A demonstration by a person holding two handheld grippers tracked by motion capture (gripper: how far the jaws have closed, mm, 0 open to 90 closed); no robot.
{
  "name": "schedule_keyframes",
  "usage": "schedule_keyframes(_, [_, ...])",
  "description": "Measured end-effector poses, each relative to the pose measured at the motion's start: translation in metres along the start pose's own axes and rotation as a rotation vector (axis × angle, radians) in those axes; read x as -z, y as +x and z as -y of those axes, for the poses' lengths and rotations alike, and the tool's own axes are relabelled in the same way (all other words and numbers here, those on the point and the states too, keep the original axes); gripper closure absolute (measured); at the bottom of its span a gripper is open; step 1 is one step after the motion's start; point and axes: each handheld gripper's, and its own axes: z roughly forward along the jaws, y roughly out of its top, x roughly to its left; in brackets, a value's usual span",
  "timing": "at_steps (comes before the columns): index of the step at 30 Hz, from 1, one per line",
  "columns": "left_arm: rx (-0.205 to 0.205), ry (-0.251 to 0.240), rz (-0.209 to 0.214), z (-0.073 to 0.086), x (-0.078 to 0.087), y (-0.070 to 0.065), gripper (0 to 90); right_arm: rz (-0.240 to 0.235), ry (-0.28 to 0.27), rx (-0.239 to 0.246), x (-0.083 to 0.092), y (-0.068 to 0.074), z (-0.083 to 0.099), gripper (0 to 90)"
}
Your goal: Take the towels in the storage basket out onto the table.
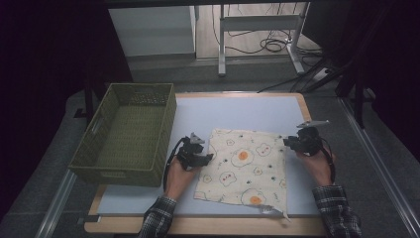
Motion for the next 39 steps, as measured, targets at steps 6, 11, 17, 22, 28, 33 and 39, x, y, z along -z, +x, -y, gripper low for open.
schedule_keyframes(6, [-0.014, 0.005, -0.034, -0.024, -0.011, 0.012, 64.1, 0.026, 0.010, -0.019, -0.002, -0.005, 0.004, 69.2])
schedule_keyframes(11, [-0.024, 0.015, -0.036, -0.040, -0.025, 0.022, 69.4, 0.029, 0.011, -0.029, -0.005, -0.007, 0.005, 74.3])
schedule_keyframes(17, [-0.027, 0.017, -0.045, -0.055, -0.041, 0.035, 73.7, 0.032, 0.010, -0.031, -0.010, -0.011, 0.004, 78.9])
schedule_keyframes(22, [-0.024, 0.010, -0.049, -0.063, -0.051, 0.042, 69.8, 0.041, 0.004, -0.045, -0.016, -0.018, 0.003, 78.1])
schedule_keyframes(28, [-0.023, 0.013, -0.071, -0.064, -0.061, 0.048, 60.2, 0.039, -0.016, -0.063, -0.023, -0.023, -0.001, 71.1])
schedule_keyframes(33, [-0.012, 0.008, -0.058, -0.064, -0.066, 0.051, 53.2, 0.030, -0.017, -0.052, -0.029, -0.020, -0.005, 67.2])
schedule_keyframes(39, [-0.009, 0.001, -0.016, -0.062, -0.066, 0.046, 71.7, 0.026, 0.017, -0.034, -0.036, -0.012, -0.009, 82.4])
